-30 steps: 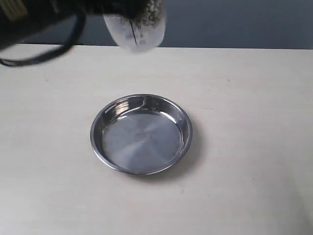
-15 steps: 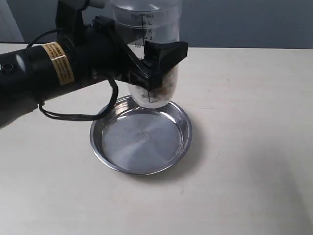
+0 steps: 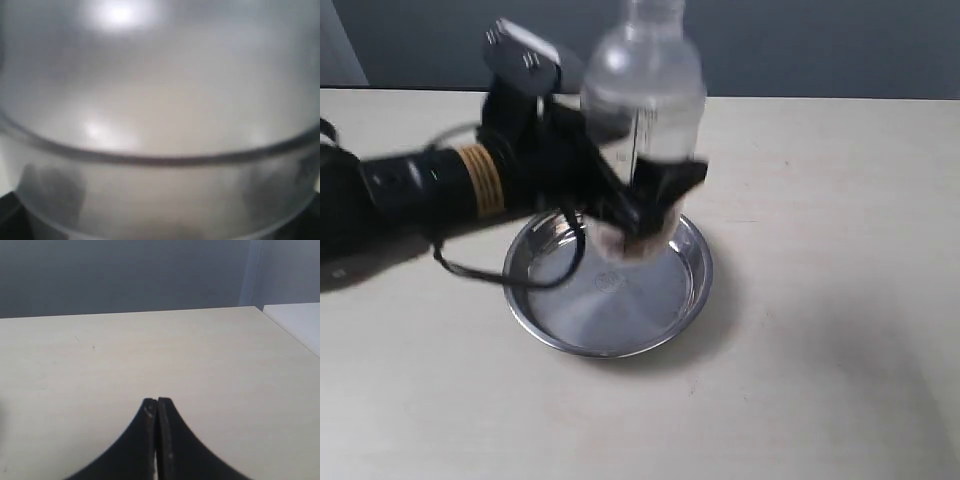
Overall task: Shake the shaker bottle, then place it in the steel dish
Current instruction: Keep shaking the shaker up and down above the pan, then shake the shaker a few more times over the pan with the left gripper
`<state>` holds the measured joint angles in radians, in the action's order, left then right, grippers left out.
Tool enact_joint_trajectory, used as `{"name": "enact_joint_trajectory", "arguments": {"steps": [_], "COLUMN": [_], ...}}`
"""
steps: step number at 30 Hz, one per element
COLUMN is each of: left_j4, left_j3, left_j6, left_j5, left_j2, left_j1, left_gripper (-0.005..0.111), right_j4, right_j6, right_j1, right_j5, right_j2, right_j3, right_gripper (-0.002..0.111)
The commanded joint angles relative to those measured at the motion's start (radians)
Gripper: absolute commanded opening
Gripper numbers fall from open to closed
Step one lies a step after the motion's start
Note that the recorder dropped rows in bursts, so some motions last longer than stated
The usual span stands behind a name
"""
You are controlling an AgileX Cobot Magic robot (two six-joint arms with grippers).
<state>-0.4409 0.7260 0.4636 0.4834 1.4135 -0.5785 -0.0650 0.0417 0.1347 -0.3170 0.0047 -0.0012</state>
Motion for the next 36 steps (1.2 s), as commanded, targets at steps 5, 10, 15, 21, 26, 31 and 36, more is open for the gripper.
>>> {"name": "enact_joint_trajectory", "arguments": {"steps": [5, 10, 15, 21, 26, 31, 36], "left_j4": [0.043, 0.02, 0.03, 0.068, 0.07, 0.081, 0.1], "left_j3": [-0.034, 0.041, -0.064, -0.028, -0.028, 0.061, 0.039], "left_j6": [0.109, -0.01, 0.016, -0.087, -0.107, -0.156, -0.103], "left_j5": [-0.076, -0.075, -0.065, 0.182, 0.099, 0.329, -0.069], "left_j2": [0.091, -0.062, 0.128, 0.077, 0.142, 0.005, 0.099], "left_j1": [-0.002, -0.002, -0.002, 0.002, 0.002, 0.061, 0.067], "left_gripper": [0.0, 0.0, 0.0, 0.0, 0.0, 0.0, 0.0], "right_j4": [-0.001, -0.001, -0.001, -0.001, -0.001, -0.001, -0.001], "right_j6": [0.002, 0.002, 0.002, 0.002, 0.002, 0.002, 0.002], "right_j1": [0.003, 0.003, 0.003, 0.003, 0.003, 0.003, 0.003], "right_j5": [0.012, 0.012, 0.012, 0.012, 0.012, 0.012, 0.012], "right_j2": [-0.005, -0.005, -0.005, -0.005, -0.005, -0.005, -0.005], "right_j3": [0.001, 0.001, 0.001, 0.001, 0.001, 0.001, 0.001], "right_gripper": [-0.001, -0.001, -0.001, -0.001, -0.001, -0.001, -0.001]}}
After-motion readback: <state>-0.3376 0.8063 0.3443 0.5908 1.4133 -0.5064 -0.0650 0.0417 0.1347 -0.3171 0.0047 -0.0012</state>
